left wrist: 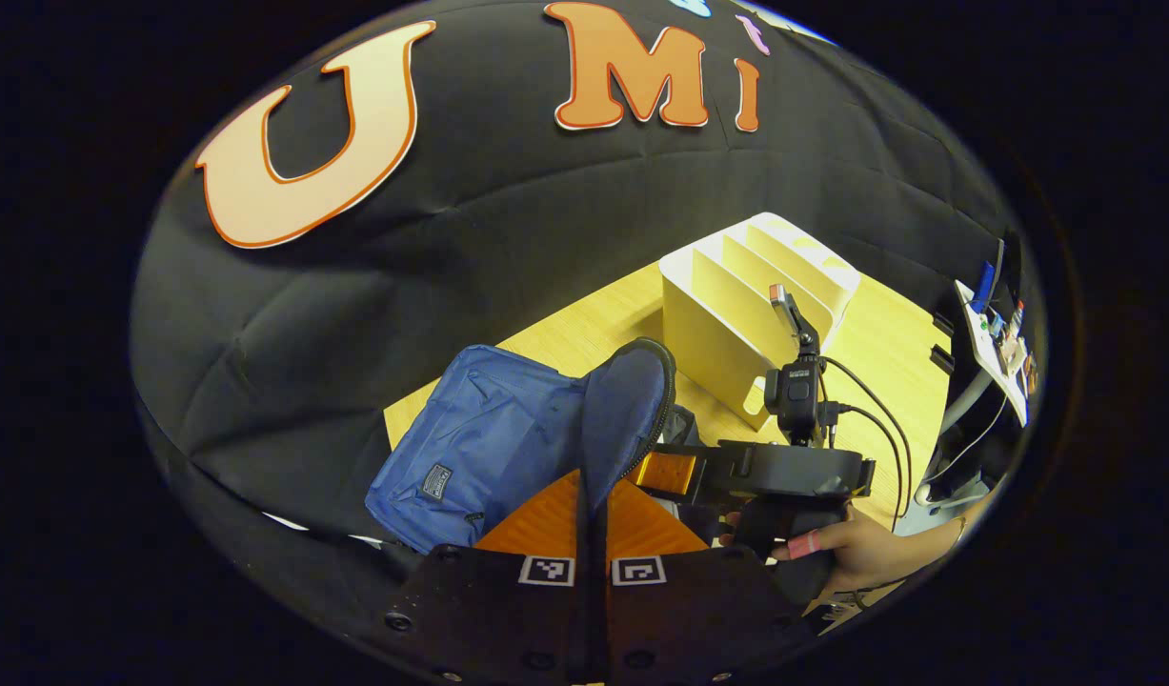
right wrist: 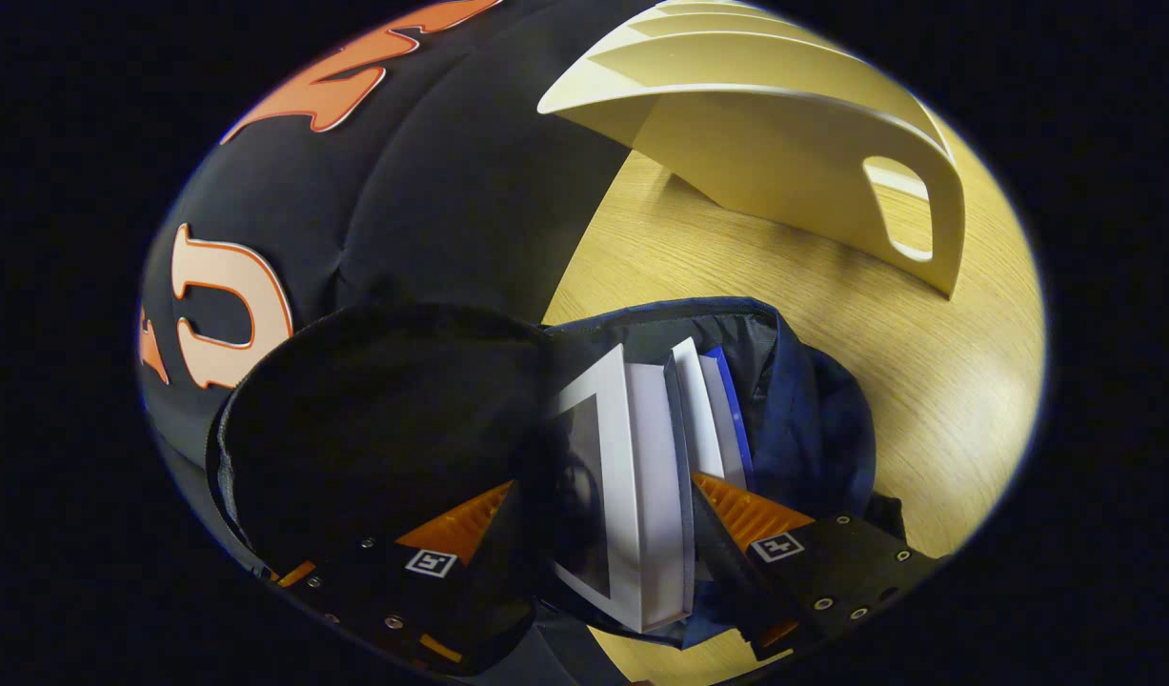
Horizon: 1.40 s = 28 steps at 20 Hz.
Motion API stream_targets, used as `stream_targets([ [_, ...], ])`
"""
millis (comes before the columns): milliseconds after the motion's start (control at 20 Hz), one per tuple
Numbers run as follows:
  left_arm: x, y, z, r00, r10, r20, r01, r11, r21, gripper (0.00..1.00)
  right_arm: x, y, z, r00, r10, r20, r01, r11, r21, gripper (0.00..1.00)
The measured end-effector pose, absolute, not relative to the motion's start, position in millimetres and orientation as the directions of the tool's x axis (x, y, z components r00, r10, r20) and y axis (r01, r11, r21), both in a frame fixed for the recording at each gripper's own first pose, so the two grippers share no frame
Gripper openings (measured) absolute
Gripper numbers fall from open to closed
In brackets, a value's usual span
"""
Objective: Open the schoolbag, grab two books from the bookshelf and put them into the schoolbag.
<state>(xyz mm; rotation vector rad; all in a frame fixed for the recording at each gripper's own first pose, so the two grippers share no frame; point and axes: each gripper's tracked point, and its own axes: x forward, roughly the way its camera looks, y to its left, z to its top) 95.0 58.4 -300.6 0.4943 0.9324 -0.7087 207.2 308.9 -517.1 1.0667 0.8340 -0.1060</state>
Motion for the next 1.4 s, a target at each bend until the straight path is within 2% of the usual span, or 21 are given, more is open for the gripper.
stream_targets([
  [350, 95.2, 59.6, -302.3, 0.405, -0.326, -0.854, 0.724, 0.685, 0.082, 0.0, 184.1, 259.3, -468.2, 0.72, 0.293, -0.629, 0.371, 0.604, 0.706, 0.97],
  [750, 74.6, 51.4, -310.3, 0.401, -0.316, -0.86, 0.711, 0.699, 0.075, 0.0, 145.6, 136.0, -386.9, 0.795, 0.182, -0.578, 0.275, 0.742, 0.612, 0.96],
  [1150, 14.7, 34.8, -344.5, 0.397, -0.237, -0.887, 0.68, 0.725, 0.111, 0.0, 123.3, 55.3, -361.9, 0.793, 0.159, -0.588, 0.262, 0.783, 0.565, 0.96],
  [1400, -5.5, 31.8, -353.8, 0.415, -0.207, -0.886, 0.61, 0.786, 0.102, 0.0, 113.3, 12.0, -348.2, 0.791, 0.163, -0.59, 0.228, 0.816, 0.531, 0.97],
])
